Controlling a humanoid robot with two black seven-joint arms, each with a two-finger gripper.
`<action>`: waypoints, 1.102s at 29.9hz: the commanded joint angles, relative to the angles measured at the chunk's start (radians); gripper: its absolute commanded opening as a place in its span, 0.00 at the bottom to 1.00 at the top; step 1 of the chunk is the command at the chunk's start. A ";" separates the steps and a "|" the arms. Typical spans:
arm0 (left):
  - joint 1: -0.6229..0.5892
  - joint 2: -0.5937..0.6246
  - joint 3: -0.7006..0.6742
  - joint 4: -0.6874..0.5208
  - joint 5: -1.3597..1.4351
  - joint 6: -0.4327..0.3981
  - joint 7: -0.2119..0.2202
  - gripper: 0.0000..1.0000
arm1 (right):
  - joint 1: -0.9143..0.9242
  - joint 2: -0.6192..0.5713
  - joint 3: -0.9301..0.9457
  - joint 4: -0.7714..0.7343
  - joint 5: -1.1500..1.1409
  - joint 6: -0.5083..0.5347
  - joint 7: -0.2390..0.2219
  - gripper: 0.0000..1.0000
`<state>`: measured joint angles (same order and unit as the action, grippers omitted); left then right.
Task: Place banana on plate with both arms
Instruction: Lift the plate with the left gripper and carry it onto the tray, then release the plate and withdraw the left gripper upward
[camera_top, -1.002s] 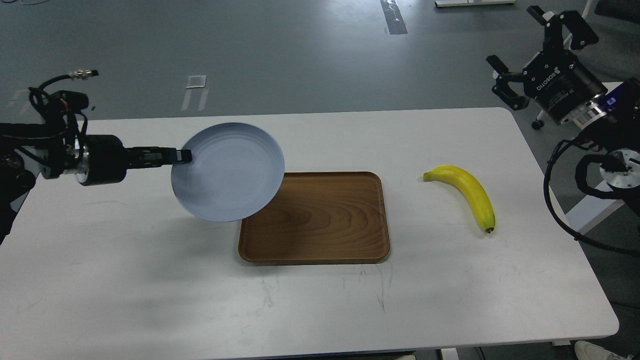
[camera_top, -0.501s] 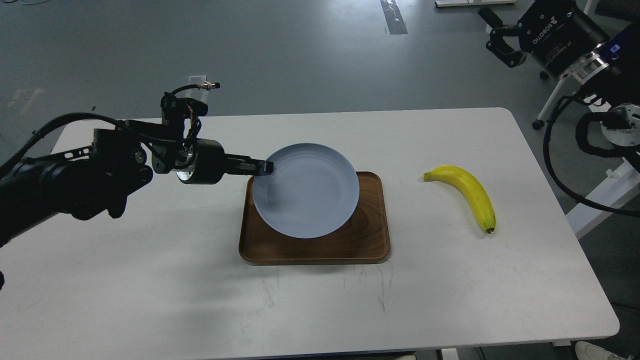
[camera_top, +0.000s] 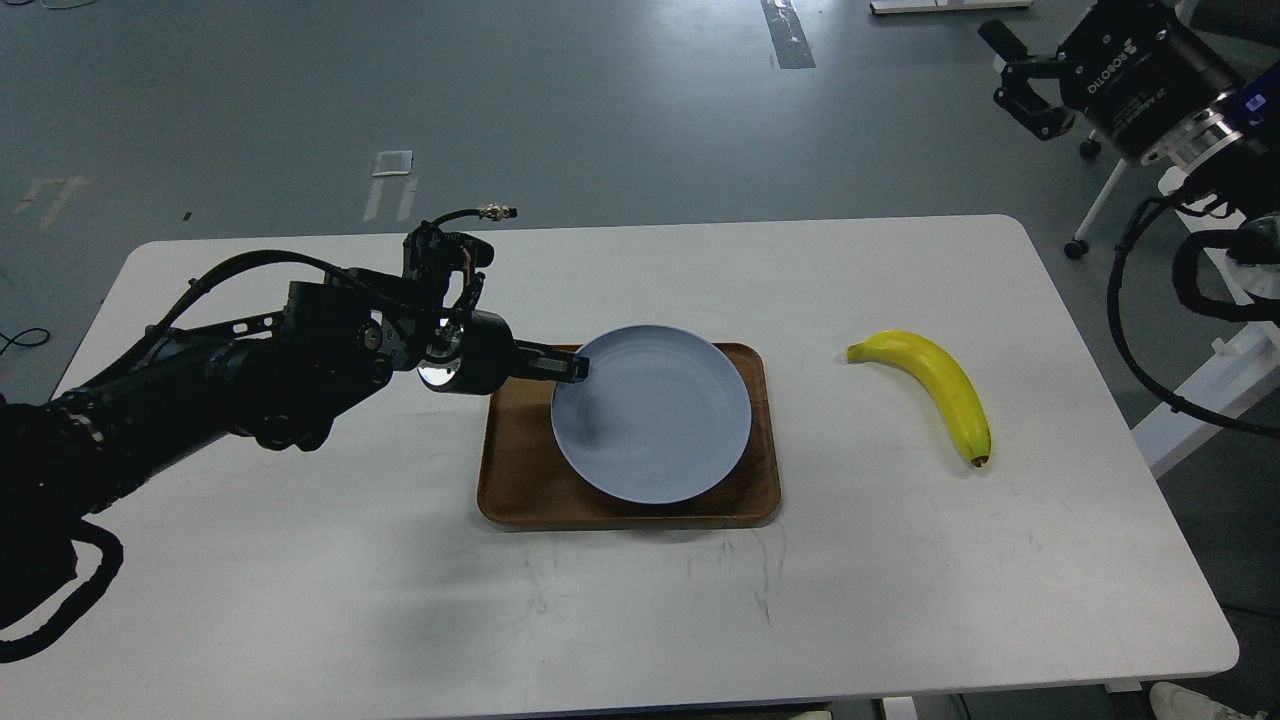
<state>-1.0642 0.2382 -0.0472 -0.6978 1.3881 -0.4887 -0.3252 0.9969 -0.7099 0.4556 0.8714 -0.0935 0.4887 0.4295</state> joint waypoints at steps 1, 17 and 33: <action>0.004 -0.008 0.015 0.021 -0.001 0.000 -0.002 0.00 | -0.003 0.000 0.000 0.000 0.000 0.000 0.000 1.00; 0.009 -0.016 0.020 0.087 -0.006 0.000 -0.005 0.00 | -0.018 -0.005 0.000 0.001 0.000 0.000 0.002 1.00; 0.026 -0.014 0.020 0.089 -0.014 0.002 -0.003 0.55 | -0.018 -0.006 0.000 0.001 0.000 0.000 0.002 1.00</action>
<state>-1.0357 0.2231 -0.0275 -0.6088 1.3771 -0.4884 -0.3282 0.9787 -0.7150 0.4556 0.8729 -0.0935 0.4887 0.4311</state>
